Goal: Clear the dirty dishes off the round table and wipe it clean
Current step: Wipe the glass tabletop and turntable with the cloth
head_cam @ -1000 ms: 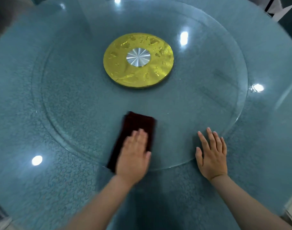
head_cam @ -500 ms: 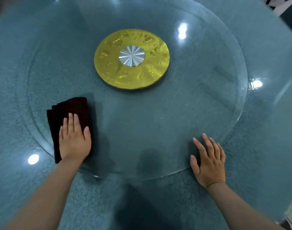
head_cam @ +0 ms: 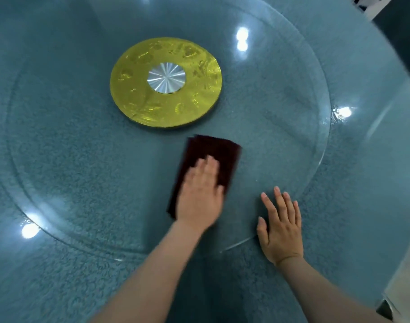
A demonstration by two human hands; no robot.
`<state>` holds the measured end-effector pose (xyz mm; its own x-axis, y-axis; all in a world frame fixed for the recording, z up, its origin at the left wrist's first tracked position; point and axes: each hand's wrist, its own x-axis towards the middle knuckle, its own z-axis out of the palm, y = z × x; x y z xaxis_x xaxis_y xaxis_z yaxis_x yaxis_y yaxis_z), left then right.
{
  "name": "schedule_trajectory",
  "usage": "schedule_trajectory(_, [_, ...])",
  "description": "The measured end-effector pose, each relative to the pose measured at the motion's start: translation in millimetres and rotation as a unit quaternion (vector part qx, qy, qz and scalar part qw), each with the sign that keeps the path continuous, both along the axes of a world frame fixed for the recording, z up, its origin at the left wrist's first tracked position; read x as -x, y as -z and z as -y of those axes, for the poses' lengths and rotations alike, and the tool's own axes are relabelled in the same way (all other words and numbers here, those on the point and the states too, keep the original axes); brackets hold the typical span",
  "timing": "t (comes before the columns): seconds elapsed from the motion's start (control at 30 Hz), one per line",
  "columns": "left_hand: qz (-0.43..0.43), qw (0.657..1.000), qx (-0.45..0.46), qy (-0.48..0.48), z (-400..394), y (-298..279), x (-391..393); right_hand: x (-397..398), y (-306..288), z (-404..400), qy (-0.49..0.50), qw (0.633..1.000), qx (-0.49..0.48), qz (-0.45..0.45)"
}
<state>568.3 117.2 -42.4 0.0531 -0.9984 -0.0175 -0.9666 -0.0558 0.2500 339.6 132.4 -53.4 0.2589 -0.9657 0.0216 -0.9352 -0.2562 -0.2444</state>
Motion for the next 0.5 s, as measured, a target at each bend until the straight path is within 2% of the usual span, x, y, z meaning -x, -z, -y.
schedule_trajectory(0.07, [0.022,0.993,0.001,-0.116,1,4,-65,1,0,-1,-0.004,1.000,0.011,0.010])
schedule_trajectory(0.17, [0.029,0.964,-0.008,-0.263,-4,-1,-172,2,0,0,-0.006,1.000,0.012,0.014])
schedule_trajectory(0.23, [0.013,0.944,-0.030,-0.328,1,-4,-202,1,1,-1,-0.009,1.000,0.016,0.011])
schedule_trajectory(0.3, [0.007,0.933,-0.037,-0.358,16,-5,-192,1,3,-1,-0.011,1.000,0.016,0.005])
schedule_trajectory(0.4, [0.001,0.959,-0.018,-0.283,52,-7,-128,1,2,-1,-0.007,1.000,0.008,0.004])
schedule_trajectory(0.5, [0.010,0.995,0.025,-0.092,74,-5,-18,1,1,1,-0.005,1.000,0.001,0.008])
